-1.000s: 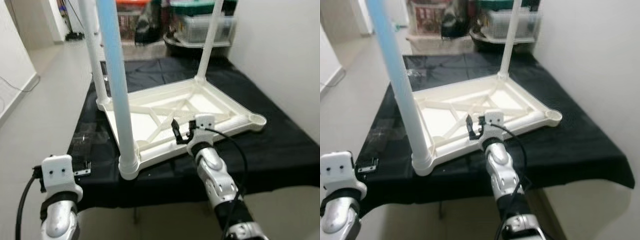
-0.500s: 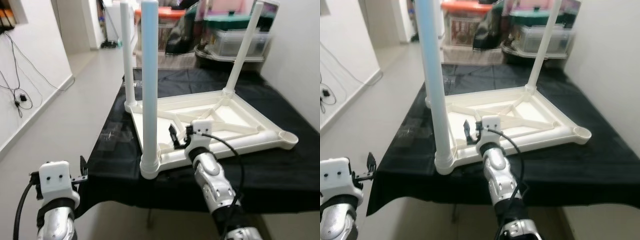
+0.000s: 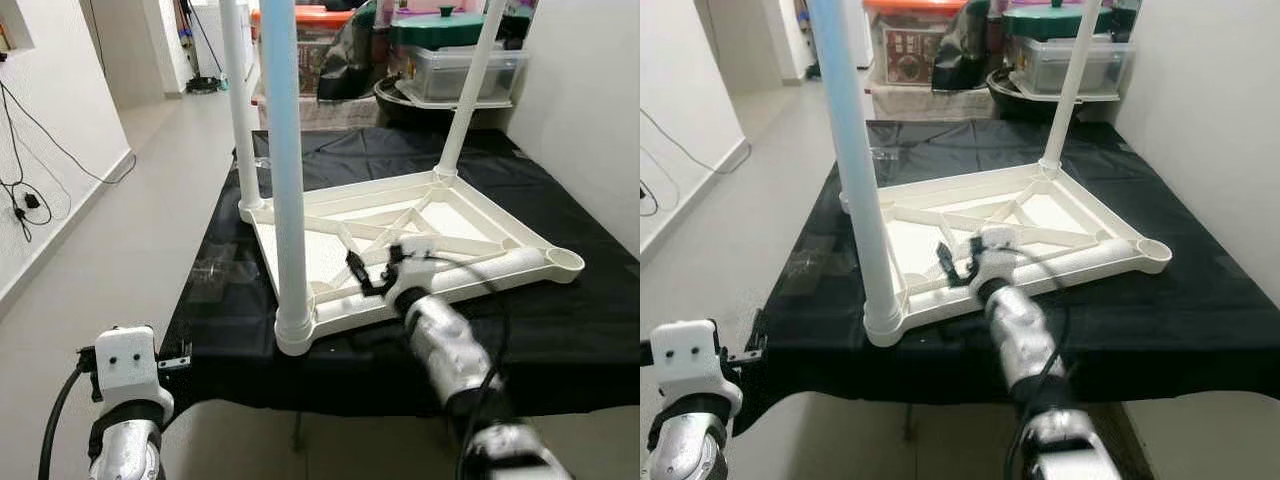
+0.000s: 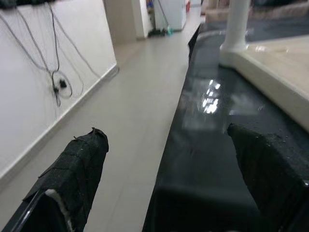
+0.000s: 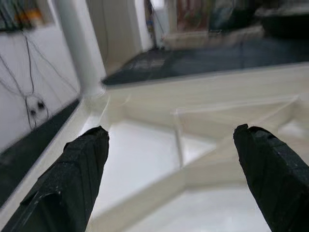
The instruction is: Building children table
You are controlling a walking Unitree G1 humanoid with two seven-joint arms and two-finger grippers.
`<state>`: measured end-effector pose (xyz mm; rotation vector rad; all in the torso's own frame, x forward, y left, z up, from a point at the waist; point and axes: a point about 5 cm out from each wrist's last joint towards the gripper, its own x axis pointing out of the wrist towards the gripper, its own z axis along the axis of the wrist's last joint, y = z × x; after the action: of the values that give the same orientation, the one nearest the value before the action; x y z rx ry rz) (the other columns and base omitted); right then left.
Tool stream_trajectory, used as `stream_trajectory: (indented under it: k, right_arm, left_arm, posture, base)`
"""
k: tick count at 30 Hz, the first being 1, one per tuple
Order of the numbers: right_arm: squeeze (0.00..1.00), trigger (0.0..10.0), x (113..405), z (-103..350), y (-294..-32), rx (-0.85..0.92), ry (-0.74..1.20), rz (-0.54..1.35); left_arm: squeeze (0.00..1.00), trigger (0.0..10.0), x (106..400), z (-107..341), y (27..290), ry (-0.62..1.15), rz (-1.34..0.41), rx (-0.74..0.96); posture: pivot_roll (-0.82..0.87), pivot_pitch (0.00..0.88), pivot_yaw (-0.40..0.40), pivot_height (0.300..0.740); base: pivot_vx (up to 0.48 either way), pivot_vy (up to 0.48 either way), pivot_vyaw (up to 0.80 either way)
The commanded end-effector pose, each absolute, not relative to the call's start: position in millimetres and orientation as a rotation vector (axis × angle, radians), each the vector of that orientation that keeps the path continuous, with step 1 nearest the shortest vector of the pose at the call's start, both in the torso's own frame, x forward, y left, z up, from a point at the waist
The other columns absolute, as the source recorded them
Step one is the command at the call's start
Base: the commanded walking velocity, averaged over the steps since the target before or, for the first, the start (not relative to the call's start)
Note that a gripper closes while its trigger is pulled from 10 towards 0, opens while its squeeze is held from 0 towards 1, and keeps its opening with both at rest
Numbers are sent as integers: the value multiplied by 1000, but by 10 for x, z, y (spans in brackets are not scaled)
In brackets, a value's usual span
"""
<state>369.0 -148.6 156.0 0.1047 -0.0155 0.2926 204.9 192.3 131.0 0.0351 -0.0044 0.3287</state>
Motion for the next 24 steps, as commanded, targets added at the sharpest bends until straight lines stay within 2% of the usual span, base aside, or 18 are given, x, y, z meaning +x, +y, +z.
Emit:
stream_trajectory:
  k: [1, 2, 3, 5, 6, 9, 10, 12, 13, 14, 17, 19, 20, 24]
  right_arm:
    - [0, 10000, 3677, 1491, -1464, 127, 7, 311]
    - [0, 10000, 3719, 1547, -1581, 107, -3, 293]
    - [0, 10000, 3787, 1676, -1820, 60, -27, 257]
    - [0, 10000, 3800, 1710, -1877, 49, -33, 249]
    - [0, 10000, 3796, 1729, -1928, 47, -6, 322]
    - [0, 10000, 3772, 1726, -1953, 46, 37, 422]
    - [0, 10000, 3730, 1716, -1982, 16, 74, 540]
    - [0, 10000, 3730, 1716, -1982, 16, 74, 540]
    - [0, 10000, 3653, 1683, -2002, -16, 125, 679]
    - [0, 10000, 3653, 1683, -2002, -16, 125, 679]
    - [0, 10000, 3472, 1653, -1964, -50, 202, 988]
    - [0, 10000, 3466, 1680, -1938, -40, 199, 1024]
    - [416, 10000, 3496, 1729, -1896, -24, 183, 1041]
    - [416, 10000, 3527, 1758, -1875, -17, 174, 1043]
  left_arm:
    - [0, 10000, 2052, 1271, 1910, 12, 319, 26]
    - [0, 10000, 2046, 1250, 1899, 20, 315, 21]
    - [0, 10000, 2036, 1219, 1862, 31, 302, 7]
    - [0, 10000, 2034, 1212, 1853, 34, 298, 4]
    - [0, 10000, 2035, 1211, 1830, 35, 285, 4]
    - [0, 10000, 2037, 1208, 1812, 37, 272, 11]
    - [0, 10000, 2038, 1201, 1800, 40, 260, 5]
    - [0, 10000, 2038, 1201, 1800, 40, 260, 5]
    - [0, 10000, 2038, 1192, 1789, 44, 252, -7]
    - [0, 10000, 2038, 1192, 1789, 44, 252, -7]
    - [0, 10000, 2019, 1172, 1685, 54, 197, -22]
    - [0, 10000, 2014, 1169, 1650, 55, 179, -29]
    - [0, 10000, 2008, 1166, 1607, 57, 154, -47]
    - [0, 10000, 2007, 1165, 1587, 57, 140, -58]
  posture:
    - [7, 0, -38, 740]
    - [2, 0, -34, 740]
    - [2, 0, -34, 740]
    - [2, 0, -34, 740]
    - [3, 0, -36, 740]
    - [2, 1, -29, 740]
    - [-3, 2, -23, 740]
    - [-3, 2, -23, 740]
    - [-2, 3, -21, 740]
    - [-2, 3, -21, 740]
    - [2, 3, -21, 740]
    - [2, 3, -21, 740]
    - [2, 3, -21, 740]
    - [2, 3, -21, 740]
  base:
    - [0, 0, 0]
    - [0, 0, 0]
    - [0, 0, 0]
    - [0, 0, 0]
    - [0, 0, 0]
    - [0, 0, 0]
    - [0, 0, 0]
    - [0, 0, 0]
    - [0, 0, 0]
    - [0, 0, 0]
    - [0, 0, 0]
    - [0, 0, 0]
    - [0, 0, 0]
    - [0, 0, 0]
